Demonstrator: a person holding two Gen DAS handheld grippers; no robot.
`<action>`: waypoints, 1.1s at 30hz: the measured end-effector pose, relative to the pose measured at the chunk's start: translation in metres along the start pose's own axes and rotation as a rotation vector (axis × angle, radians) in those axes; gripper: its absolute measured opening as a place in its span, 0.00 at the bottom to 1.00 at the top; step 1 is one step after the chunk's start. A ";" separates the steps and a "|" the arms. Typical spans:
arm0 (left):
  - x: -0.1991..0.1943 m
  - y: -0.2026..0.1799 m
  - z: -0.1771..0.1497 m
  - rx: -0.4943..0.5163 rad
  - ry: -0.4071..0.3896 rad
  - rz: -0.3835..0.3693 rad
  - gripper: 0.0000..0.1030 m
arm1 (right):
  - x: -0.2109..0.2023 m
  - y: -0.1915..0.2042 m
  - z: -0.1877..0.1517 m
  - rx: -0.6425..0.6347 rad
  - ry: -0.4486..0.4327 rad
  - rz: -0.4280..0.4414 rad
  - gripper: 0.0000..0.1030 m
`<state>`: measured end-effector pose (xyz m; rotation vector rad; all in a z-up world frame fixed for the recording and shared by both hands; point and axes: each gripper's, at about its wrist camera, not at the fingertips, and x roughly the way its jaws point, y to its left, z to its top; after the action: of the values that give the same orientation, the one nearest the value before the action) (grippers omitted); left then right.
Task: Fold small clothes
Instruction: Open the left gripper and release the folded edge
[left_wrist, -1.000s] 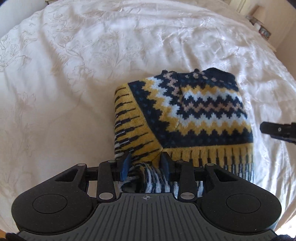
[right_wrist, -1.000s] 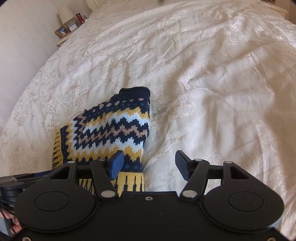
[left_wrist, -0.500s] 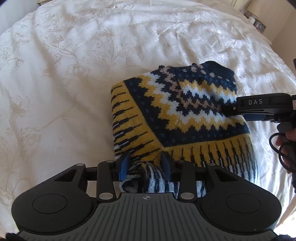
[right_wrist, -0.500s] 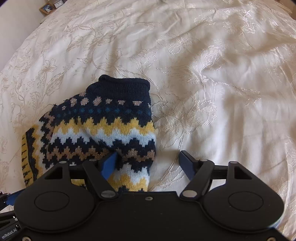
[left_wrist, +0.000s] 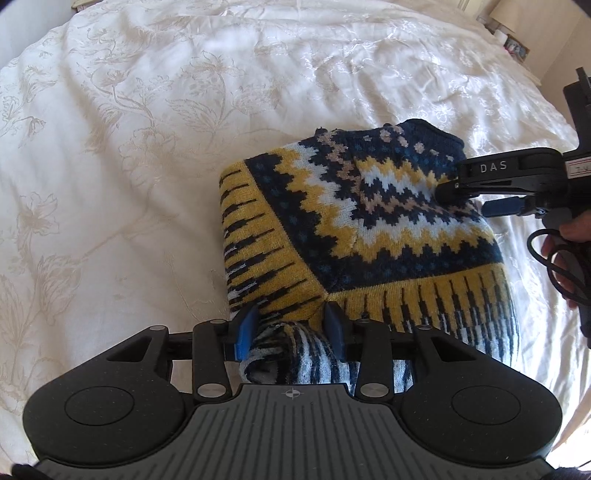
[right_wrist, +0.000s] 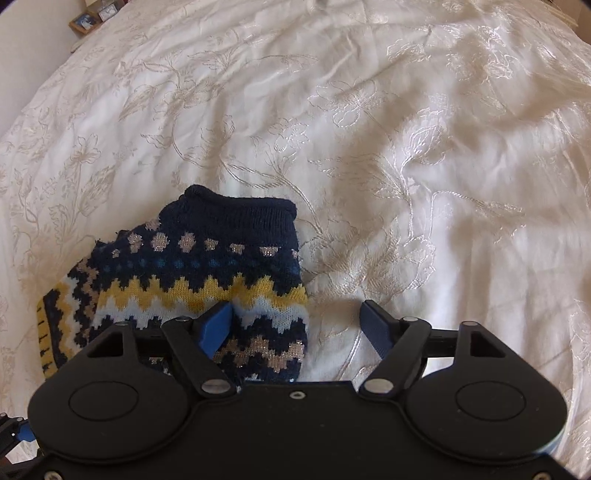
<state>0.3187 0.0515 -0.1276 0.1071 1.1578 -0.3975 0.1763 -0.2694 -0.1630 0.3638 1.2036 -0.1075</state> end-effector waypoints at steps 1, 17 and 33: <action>0.000 0.001 0.000 -0.004 0.002 -0.001 0.39 | -0.001 0.002 0.001 -0.019 -0.003 -0.003 0.75; 0.007 0.011 -0.005 -0.073 0.004 0.034 0.66 | -0.052 -0.011 -0.094 -0.014 -0.080 0.016 0.78; -0.030 -0.015 -0.010 0.028 -0.047 0.134 0.66 | -0.087 -0.008 -0.096 -0.118 -0.156 0.009 0.96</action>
<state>0.2946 0.0483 -0.1032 0.1974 1.0919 -0.2960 0.0569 -0.2549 -0.1144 0.2527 1.0487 -0.0560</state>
